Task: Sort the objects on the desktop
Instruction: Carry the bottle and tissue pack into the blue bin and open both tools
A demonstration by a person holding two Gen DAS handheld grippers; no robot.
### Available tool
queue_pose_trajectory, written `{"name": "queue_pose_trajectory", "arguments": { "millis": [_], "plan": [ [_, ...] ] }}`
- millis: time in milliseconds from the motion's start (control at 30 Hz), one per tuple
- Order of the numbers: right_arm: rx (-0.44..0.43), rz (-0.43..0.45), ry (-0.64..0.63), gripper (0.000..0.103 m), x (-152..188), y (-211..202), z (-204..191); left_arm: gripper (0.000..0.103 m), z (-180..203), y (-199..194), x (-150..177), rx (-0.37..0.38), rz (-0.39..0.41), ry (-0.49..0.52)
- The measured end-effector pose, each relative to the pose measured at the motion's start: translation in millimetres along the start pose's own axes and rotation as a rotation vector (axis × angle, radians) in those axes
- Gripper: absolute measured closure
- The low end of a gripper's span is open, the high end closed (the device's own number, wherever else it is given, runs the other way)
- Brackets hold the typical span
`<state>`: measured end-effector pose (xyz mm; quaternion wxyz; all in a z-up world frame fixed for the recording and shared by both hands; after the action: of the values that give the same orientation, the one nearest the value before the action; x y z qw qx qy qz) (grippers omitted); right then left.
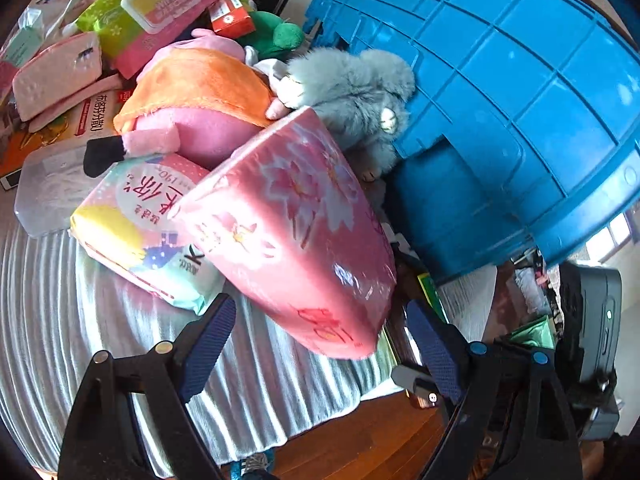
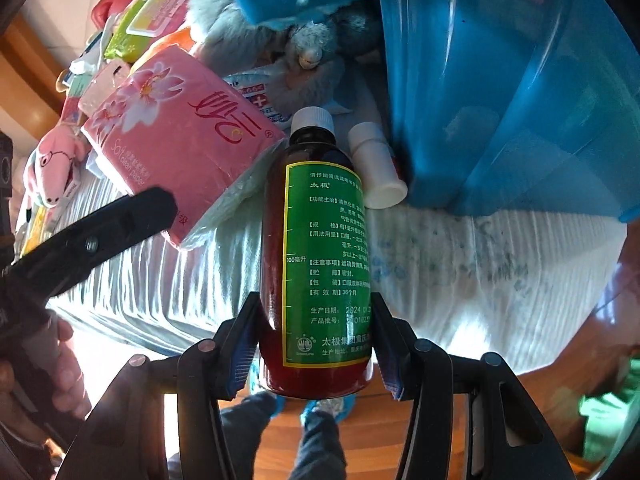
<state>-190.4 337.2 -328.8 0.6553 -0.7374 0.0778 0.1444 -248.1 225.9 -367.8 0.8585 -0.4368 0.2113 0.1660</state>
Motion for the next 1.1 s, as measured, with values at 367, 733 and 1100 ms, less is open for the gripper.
{"name": "queue_pose_trajectory", "arguments": {
  "millis": [367,733,1100],
  "plan": [
    [0.052,0.032,0.039,0.033,-11.2,0.3,0.0,0.026,-10.1,23.2,-25.6,0.033,0.017,-0.069],
    [0.107,0.146,-0.094,0.053,-17.0,-21.2,-42.7,0.042,-7.1,-16.3,-26.0,0.015,-0.011,0.159],
    [0.039,0.314,-0.118,0.053,-15.2,-108.9,-44.0,0.043,-4.1,-101.8,-53.9,-0.025,0.085,0.321]
  ]
}}
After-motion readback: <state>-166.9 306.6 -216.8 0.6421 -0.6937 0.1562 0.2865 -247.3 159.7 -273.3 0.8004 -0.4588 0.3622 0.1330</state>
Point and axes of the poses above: each gripper's, at about its wrist camera, not at the fingertips, and y roughly the way its jaws point, z to its right, x to its underside, the point moved 9 cm from there along y, roughly the way its jaws point, and after that the axes turned 3 degrees about x, right-handed, at the moved point
